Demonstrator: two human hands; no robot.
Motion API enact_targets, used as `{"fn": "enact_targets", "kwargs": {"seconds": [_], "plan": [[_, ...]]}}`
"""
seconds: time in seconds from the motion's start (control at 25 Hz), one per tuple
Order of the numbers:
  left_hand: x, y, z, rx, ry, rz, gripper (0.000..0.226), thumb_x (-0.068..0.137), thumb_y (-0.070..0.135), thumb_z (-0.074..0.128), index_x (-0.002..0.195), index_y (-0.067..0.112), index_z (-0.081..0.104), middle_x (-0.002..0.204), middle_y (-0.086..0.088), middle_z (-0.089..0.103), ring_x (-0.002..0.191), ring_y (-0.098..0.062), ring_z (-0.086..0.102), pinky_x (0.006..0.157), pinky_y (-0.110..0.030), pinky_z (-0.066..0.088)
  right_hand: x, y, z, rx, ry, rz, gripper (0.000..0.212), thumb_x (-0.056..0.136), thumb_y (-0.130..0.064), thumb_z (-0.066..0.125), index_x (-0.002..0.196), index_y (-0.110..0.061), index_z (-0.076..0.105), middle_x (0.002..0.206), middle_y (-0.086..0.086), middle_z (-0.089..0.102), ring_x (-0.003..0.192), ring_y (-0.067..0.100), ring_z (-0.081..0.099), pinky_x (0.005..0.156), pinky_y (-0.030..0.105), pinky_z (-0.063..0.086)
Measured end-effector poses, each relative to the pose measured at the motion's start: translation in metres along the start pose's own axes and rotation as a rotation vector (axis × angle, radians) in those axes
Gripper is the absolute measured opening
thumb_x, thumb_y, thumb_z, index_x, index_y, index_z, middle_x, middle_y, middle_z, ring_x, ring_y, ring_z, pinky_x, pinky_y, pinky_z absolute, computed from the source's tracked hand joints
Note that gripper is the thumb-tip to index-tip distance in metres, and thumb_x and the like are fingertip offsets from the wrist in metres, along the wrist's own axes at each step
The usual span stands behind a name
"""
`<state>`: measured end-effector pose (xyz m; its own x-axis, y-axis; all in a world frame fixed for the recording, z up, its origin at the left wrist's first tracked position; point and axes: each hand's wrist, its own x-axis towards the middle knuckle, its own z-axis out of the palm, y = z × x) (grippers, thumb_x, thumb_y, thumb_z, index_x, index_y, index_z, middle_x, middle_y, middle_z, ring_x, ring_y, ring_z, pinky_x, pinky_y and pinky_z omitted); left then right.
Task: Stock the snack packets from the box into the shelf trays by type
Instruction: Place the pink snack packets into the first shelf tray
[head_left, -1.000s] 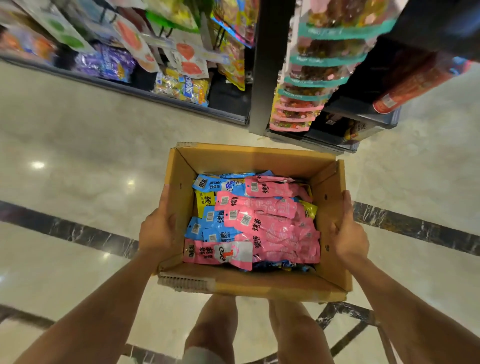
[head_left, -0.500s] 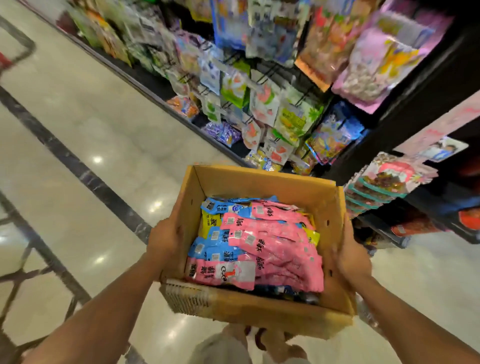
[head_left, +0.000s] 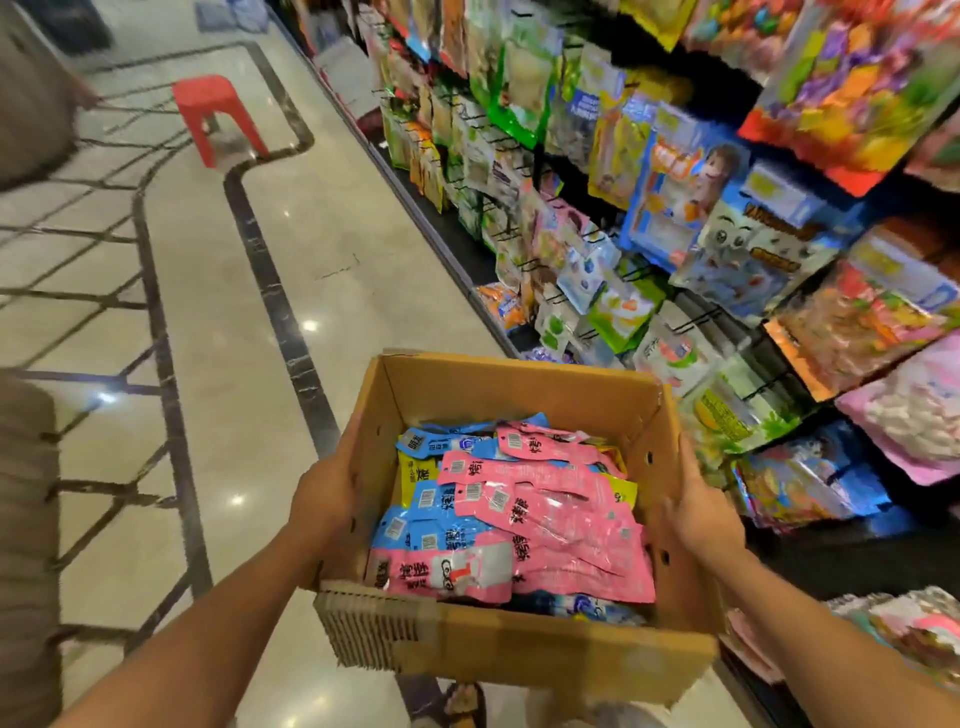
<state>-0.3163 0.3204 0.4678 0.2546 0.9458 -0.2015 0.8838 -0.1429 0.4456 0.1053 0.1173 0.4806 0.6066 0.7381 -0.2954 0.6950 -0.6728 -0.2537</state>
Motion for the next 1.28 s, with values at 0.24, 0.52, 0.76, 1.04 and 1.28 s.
{"fn": "enact_targets", "kwargs": {"seconds": [0.24, 0.52, 0.76, 1.04, 1.28], "plan": [[0.063, -0.009, -0.021, 0.001, 0.078, -0.145, 0.093, 0.099, 0.015, 0.051, 0.154, 0.057, -0.012, 0.080, -0.011, 0.064, 0.064, -0.021, 0.057, 0.060, -0.035, 0.044, 0.148, -0.073, -0.016, 0.058, -0.065, -0.250, 0.103, 0.090, -0.020, 0.064, 0.158, -0.031, -0.013, 0.082, 0.019, 0.068, 0.063, 0.033, 0.061, 0.055, 0.040, 0.050], [0.131, -0.048, -0.044, -0.020, 0.195, -0.326, 0.096, 0.099, 0.015, 0.053, 0.155, 0.055, -0.014, 0.069, -0.009, 0.062, 0.057, -0.024, 0.058, 0.055, -0.035, 0.045, 0.288, -0.201, -0.031, -0.034, -0.129, -0.453, 0.108, 0.088, -0.019, 0.066, 0.155, -0.038, -0.017, 0.081, 0.015, 0.067, 0.065, 0.034, 0.063, 0.058, 0.047, 0.054], [0.223, -0.090, -0.089, -0.029, 0.255, -0.459, 0.098, 0.099, 0.018, 0.054, 0.153, 0.058, -0.017, 0.073, -0.009, 0.065, 0.057, -0.020, 0.054, 0.053, -0.032, 0.038, 0.386, -0.342, -0.031, -0.106, -0.143, -0.567, 0.111, 0.087, -0.017, 0.059, 0.149, -0.045, -0.028, 0.064, 0.010, 0.056, 0.061, 0.035, 0.060, 0.054, 0.041, 0.047], [0.379, -0.138, -0.171, -0.015, 0.269, -0.463, 0.105, 0.094, 0.013, 0.061, 0.156, 0.055, -0.012, 0.067, 0.001, 0.055, 0.052, -0.013, 0.048, 0.049, -0.029, 0.032, 0.487, -0.499, -0.041, -0.160, -0.132, -0.596, 0.104, 0.091, -0.011, 0.054, 0.151, -0.043, -0.025, 0.076, 0.010, 0.065, 0.056, 0.026, 0.056, 0.048, 0.034, 0.031], [0.545, -0.168, -0.222, -0.004, 0.294, -0.482, 0.101, 0.094, 0.011, 0.061, 0.158, 0.052, -0.007, 0.106, -0.018, 0.067, 0.055, -0.015, 0.049, 0.052, -0.031, 0.041, 0.631, -0.618, -0.035, -0.155, -0.120, -0.635, 0.113, 0.086, -0.009, 0.058, 0.148, -0.049, -0.027, 0.051, 0.004, 0.054, 0.044, 0.024, 0.052, 0.042, 0.036, 0.034]]}}
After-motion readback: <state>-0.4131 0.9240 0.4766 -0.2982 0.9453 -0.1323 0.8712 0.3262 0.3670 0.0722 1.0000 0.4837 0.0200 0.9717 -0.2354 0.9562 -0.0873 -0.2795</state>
